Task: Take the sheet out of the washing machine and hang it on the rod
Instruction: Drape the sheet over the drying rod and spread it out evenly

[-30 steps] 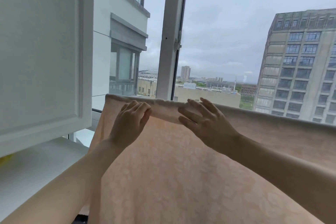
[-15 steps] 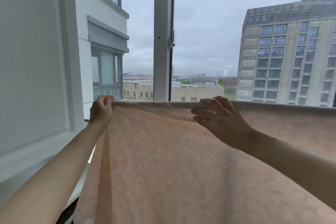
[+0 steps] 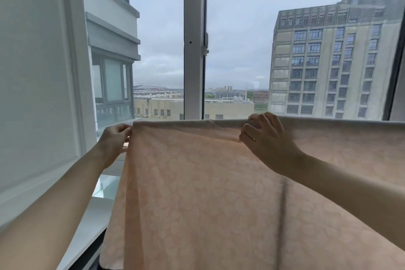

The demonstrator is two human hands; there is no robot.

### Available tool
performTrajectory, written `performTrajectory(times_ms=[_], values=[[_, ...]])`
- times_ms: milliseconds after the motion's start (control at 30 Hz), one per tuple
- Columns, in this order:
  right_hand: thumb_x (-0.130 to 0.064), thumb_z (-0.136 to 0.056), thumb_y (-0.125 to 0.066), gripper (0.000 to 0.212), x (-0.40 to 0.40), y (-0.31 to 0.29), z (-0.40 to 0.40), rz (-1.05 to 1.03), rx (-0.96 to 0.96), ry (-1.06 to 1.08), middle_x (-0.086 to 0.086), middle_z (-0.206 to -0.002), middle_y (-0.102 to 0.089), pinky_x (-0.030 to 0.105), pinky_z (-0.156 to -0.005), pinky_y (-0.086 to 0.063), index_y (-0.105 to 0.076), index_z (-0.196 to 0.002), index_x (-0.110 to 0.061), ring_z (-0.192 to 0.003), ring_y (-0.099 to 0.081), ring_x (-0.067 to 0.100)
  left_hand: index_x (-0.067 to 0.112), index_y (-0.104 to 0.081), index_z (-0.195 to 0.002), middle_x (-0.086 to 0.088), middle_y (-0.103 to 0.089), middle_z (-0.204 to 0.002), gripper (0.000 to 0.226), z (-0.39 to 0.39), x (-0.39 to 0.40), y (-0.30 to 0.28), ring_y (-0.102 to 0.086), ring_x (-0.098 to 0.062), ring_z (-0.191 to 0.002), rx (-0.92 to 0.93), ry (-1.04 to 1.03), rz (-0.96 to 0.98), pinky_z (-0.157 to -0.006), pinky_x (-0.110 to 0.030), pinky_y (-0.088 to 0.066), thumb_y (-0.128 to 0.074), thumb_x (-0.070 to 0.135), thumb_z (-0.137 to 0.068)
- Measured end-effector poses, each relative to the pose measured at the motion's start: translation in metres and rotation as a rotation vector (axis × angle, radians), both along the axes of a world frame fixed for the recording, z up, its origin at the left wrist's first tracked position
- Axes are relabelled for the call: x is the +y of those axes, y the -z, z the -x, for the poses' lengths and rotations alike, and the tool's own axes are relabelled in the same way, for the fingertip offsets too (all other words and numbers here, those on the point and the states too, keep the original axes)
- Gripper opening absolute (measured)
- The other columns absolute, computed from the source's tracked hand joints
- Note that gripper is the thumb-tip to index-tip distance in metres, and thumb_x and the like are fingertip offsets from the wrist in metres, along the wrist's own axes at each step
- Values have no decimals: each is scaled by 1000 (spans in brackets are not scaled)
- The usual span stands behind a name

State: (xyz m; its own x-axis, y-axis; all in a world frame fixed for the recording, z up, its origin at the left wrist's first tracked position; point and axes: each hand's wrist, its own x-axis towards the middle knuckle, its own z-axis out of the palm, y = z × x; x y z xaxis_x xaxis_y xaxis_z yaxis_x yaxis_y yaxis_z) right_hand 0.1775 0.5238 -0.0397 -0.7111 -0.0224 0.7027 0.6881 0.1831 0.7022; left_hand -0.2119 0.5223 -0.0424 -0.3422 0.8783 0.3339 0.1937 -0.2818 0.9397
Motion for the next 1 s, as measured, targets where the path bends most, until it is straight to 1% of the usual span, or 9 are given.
performTrajectory(times_ms=[133, 267, 367, 467, 533, 633, 733, 833, 1000], values=[[3, -81, -62, 17, -4, -2, 4, 15, -21, 32, 3, -88, -62, 48, -85, -46, -61, -89, -12, -99, -59, 34, 3, -65, -101, -14, -66, -97, 22, -7, -6, -10, -58, -28, -87, 279, -512, -258, -82, -40, -50, -48, 16, -98], [-4, -79, -71, 18, -8, 2, 7, 41, 35, 53, 4, -90, -62, 52, -90, -45, -61, -90, -13, -102, -58, 36, 4, -61, -99, -4, -61, -89, 18, -28, -33, 0, -53, -15, -82, 297, -604, -575, -74, -25, -40, -46, 12, -99], [-1, -78, -65, 17, -13, 4, 4, 96, 53, 48, 6, -94, -61, 57, -96, -39, -61, -91, -12, -103, -56, 36, 7, -61, -91, -3, -63, -84, 12, -29, -39, 28, -56, -17, -77, 405, -512, -517, -68, -25, -38, -51, 11, -96], [-10, -78, -61, 14, -22, 1, 9, 162, 45, 54, 7, -98, -61, 57, -99, -36, -64, -92, -12, -103, -56, 35, 8, -64, -95, -4, -66, -82, 12, -25, -34, 43, -64, -19, -71, 454, -370, -379, -62, -20, -43, -54, 14, -96], [-12, -78, -63, 14, -28, -2, 16, 201, 77, 16, 9, -97, -62, 54, -92, -42, -64, -92, -11, -98, -58, 34, 8, -60, -100, -5, -66, -88, 10, -24, -29, 42, -66, -17, -69, 434, -357, -343, -61, -18, -42, -55, 14, -95], [-8, -82, -64, 16, -30, -13, 26, 240, 135, -9, 8, -97, -61, 45, -73, -49, -63, -98, -11, -87, -59, 30, 10, -54, -106, -8, -64, -97, 17, -17, -19, 34, -65, -24, -75, 413, -419, -321, -71, -30, -45, -60, 19, -93], [-7, -82, -69, 16, -25, -26, 36, 309, 206, 25, 6, -96, -61, 39, -65, -51, -64, -97, -10, -82, -59, 27, 6, -58, -109, -9, -65, -100, 23, -13, -12, 28, -61, -27, -88, 464, -422, -248, -80, -34, -45, -62, 19, -92], [-11, -85, -68, 10, -21, -33, 45, 410, 254, 59, 3, -97, -60, 40, -70, -52, -64, -94, -12, -86, -59, 25, 1, -67, -103, -12, -70, -99, 20, -11, -8, 27, -64, -29, -92, 486, -410, -187, -82, -32, -43, -60, 17, -92], [-14, -89, -64, 2, -23, -37, 52, 476, 345, 4, -2, -91, -62, 38, -79, -46, -62, -90, -15, -86, -60, 21, 1, -68, -101, -13, -70, -98, 19, -6, -13, 27, -59, -23, -87, 421, -493, -265, -79, -28, -40, -58, 15, -93]])
